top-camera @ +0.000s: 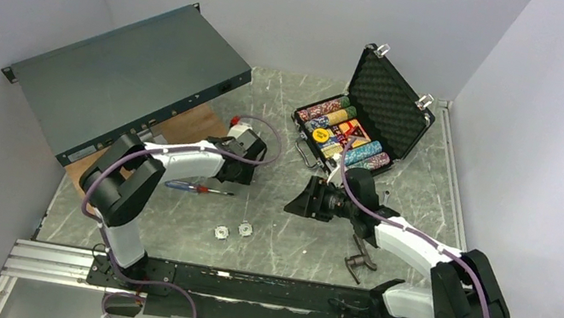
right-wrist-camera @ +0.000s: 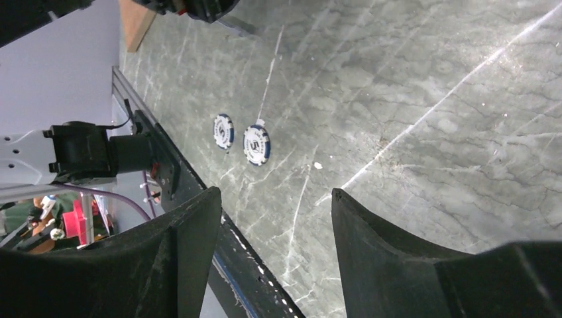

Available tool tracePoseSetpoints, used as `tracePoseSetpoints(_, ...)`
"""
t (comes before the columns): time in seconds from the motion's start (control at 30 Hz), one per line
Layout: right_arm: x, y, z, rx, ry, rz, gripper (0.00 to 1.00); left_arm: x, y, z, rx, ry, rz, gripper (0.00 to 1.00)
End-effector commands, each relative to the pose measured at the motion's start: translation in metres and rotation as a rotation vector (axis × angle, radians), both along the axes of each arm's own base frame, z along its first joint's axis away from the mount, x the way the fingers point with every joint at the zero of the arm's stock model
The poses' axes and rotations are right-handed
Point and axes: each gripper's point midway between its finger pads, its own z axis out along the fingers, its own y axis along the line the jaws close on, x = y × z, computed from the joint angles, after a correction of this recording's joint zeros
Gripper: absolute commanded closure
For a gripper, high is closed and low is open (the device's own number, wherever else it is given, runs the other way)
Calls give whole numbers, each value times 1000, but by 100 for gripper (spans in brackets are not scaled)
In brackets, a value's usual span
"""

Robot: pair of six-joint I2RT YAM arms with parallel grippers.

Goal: Pack up texas hold em set

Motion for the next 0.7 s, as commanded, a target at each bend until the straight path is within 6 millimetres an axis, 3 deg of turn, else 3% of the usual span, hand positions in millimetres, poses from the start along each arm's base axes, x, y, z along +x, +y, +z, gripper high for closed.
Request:
tracePoseSetpoints(0.0,5,3,22,54,-81,2,36,8,-3,-13,-53,18,-7,2)
tracePoseSetpoints(0.33,4,1,23,54,-82,-12,36,7,3,-42,-113,86,7,6)
tracePoseSetpoints(0.53,5,1,21,49,-74,-16,36,0,9,-50,-123,98,14,9)
tracePoseSetpoints(0.67,5,1,20,49,-68,-20,36,-5,23,-48,-84,70,38,6)
